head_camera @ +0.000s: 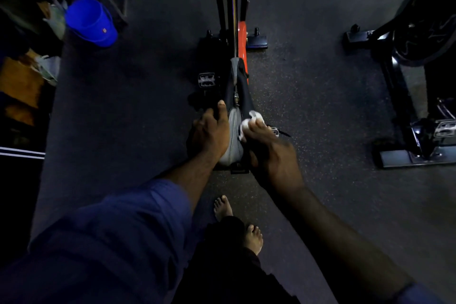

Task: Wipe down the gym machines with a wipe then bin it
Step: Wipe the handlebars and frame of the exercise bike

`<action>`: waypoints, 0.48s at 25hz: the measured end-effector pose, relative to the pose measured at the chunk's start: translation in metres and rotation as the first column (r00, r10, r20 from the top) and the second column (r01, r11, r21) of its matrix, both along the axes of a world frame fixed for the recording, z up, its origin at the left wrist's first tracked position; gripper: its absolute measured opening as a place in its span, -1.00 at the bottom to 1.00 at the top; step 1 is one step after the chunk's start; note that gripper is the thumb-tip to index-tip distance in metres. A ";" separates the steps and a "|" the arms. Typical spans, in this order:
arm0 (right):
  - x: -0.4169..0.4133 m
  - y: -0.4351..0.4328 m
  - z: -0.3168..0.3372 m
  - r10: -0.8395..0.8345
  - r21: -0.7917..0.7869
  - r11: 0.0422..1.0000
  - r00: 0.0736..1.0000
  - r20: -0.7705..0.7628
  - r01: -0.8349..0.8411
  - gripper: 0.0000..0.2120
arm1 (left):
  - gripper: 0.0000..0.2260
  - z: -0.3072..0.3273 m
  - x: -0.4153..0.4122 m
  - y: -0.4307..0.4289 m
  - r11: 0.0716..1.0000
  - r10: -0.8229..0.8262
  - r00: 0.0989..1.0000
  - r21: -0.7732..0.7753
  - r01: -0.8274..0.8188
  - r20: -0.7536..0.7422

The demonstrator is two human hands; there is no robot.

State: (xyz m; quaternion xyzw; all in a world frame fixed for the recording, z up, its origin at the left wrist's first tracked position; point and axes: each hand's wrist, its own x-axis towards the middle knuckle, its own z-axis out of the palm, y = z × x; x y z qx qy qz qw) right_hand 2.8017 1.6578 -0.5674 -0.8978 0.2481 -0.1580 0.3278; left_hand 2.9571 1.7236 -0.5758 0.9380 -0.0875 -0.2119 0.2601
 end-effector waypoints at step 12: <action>0.025 -0.018 0.013 0.054 -0.128 0.990 0.996 -0.068 -0.062 -0.69 | -0.39 -0.001 0.001 -0.002 1.000 -0.002 1.000 0.000 0.002 -0.006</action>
